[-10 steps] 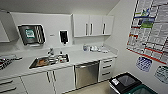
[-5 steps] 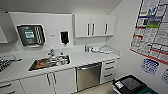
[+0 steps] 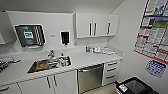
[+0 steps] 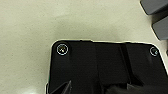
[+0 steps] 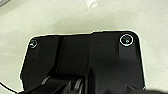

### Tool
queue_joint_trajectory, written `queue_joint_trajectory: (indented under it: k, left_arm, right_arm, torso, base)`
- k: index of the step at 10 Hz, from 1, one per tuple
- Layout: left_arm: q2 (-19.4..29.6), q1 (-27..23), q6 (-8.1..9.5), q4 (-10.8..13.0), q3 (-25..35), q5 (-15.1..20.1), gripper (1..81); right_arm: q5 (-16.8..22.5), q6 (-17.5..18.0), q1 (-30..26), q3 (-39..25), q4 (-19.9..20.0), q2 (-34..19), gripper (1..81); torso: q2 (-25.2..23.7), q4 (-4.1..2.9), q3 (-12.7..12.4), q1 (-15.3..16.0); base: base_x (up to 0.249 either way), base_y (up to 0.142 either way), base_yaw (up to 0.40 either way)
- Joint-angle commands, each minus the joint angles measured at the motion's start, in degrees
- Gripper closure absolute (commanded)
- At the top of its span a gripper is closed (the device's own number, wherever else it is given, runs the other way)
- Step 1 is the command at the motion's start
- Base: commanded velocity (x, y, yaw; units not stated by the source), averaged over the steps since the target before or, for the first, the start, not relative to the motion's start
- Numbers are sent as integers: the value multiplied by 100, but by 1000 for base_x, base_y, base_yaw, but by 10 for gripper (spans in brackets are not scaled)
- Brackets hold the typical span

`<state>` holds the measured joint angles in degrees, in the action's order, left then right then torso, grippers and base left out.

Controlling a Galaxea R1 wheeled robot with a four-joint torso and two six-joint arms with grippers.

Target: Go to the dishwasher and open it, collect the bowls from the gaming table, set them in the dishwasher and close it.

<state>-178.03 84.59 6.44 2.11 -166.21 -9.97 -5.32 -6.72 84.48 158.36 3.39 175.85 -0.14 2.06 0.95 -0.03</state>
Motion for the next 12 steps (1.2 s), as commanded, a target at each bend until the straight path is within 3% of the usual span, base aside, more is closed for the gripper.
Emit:
queue_joint_trajectory:
  k: [1, 12]
  left_arm:
    - [22, -324, 16, -18, -26, 241, 10]
    - [13, -324, 16, -18, -26, 241, 10]
  right_arm:
    - [285, 21, -356, -25, 21, 32, 10]
    - [277, 13, -375, -33, 13, 40, 10]
  torso:
    - [0, 0, 0, 3]
    - [0, 0, 0, 3]
  base:
    - [124, 63, 0]
    - [124, 0, 0]
